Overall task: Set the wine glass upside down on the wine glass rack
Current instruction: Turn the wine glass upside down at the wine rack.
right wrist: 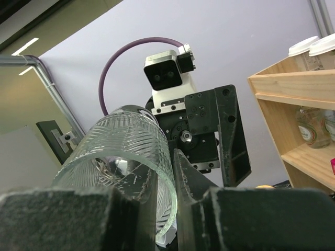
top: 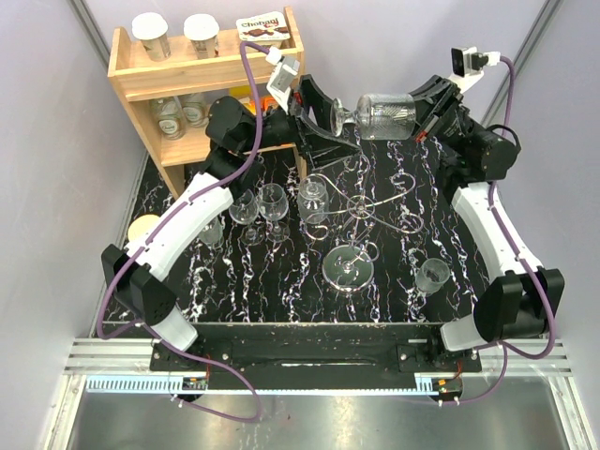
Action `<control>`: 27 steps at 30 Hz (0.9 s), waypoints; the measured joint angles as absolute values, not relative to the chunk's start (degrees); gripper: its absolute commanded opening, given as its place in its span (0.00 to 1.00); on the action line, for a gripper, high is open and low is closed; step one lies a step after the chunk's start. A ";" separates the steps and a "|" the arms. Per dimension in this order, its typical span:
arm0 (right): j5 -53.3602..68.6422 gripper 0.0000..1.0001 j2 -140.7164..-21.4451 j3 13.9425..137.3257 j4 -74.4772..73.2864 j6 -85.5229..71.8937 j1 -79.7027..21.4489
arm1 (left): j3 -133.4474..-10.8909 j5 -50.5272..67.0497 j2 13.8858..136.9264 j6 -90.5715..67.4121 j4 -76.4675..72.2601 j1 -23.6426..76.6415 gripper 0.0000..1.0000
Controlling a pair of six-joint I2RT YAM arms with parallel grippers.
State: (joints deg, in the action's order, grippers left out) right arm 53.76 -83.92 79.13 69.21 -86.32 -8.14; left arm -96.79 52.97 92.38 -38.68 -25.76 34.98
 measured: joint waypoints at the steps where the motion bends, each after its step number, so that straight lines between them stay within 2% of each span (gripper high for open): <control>1: 53.39 0.05 -83.57 78.54 69.21 -85.82 -8.25 | -96.75 53.23 92.38 -39.42 -26.52 34.98 0.99; 4: 52.90 0.08 -82.89 77.17 69.04 -84.09 -8.64 | -96.73 54.04 92.38 -41.06 -28.56 34.98 0.99; 15: 52.16 0.08 -82.04 72.10 65.60 -77.43 -11.38 | -97.41 54.70 92.38 -41.85 -28.71 34.96 0.99; 27: 56.38 0.04 -82.02 67.92 62.19 -73.06 -13.13 | -99.70 53.67 92.36 -36.36 -23.18 34.87 0.99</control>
State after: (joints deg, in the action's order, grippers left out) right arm 56.38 -82.02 67.92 62.19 -73.06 -13.13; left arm -99.70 53.67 92.36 -36.36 -23.18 34.87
